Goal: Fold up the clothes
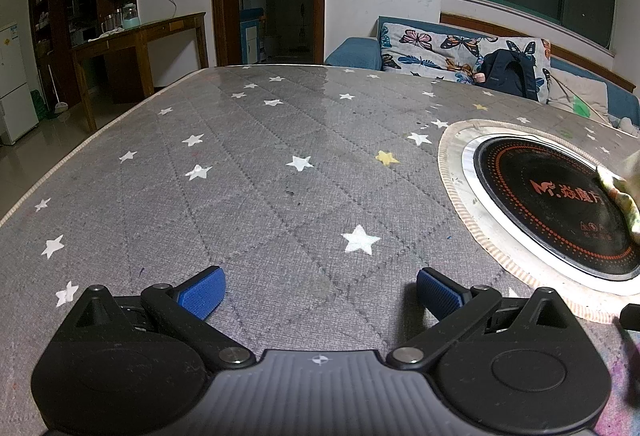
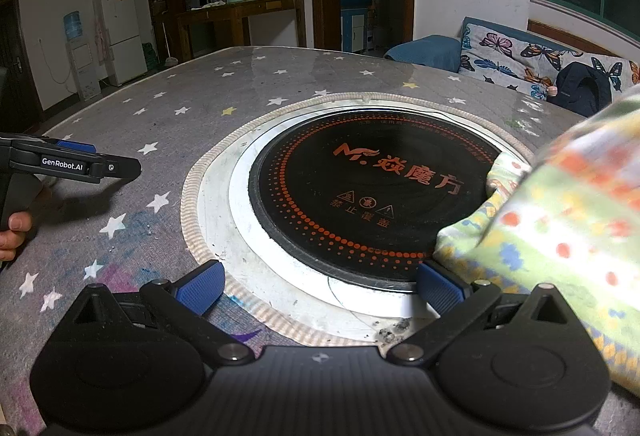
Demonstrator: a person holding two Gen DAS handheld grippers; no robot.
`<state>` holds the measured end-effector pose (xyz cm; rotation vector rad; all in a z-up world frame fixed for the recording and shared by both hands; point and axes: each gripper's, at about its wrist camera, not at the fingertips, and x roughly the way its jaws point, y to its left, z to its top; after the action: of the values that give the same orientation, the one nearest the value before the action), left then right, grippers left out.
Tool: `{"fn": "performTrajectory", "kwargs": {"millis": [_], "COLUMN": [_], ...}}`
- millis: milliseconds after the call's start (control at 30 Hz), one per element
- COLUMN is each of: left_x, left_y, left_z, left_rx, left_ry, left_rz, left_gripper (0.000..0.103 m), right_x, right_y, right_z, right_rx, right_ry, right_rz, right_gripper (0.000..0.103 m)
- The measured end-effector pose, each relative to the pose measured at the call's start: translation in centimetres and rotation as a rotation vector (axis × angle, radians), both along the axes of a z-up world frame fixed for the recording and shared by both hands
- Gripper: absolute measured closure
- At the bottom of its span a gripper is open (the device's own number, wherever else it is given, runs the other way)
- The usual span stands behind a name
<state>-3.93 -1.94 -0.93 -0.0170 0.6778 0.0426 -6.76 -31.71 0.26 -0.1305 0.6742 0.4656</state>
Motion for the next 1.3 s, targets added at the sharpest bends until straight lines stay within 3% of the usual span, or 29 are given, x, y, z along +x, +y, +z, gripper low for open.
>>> {"fn": "performTrajectory", "kwargs": {"millis": [1300], "left_x": [1.0], "left_y": [0.7], "left_z": [-0.1], "left_rx": [0.008], "left_ry": [0.0], "left_rz": [-0.014], "left_gripper": [0.0], "right_x": [0.0], "right_y": [0.0], "right_z": [0.0], "right_rx": [0.0], "right_ry": [0.001], "right_rz": [0.0], "right_gripper": [0.0]}}
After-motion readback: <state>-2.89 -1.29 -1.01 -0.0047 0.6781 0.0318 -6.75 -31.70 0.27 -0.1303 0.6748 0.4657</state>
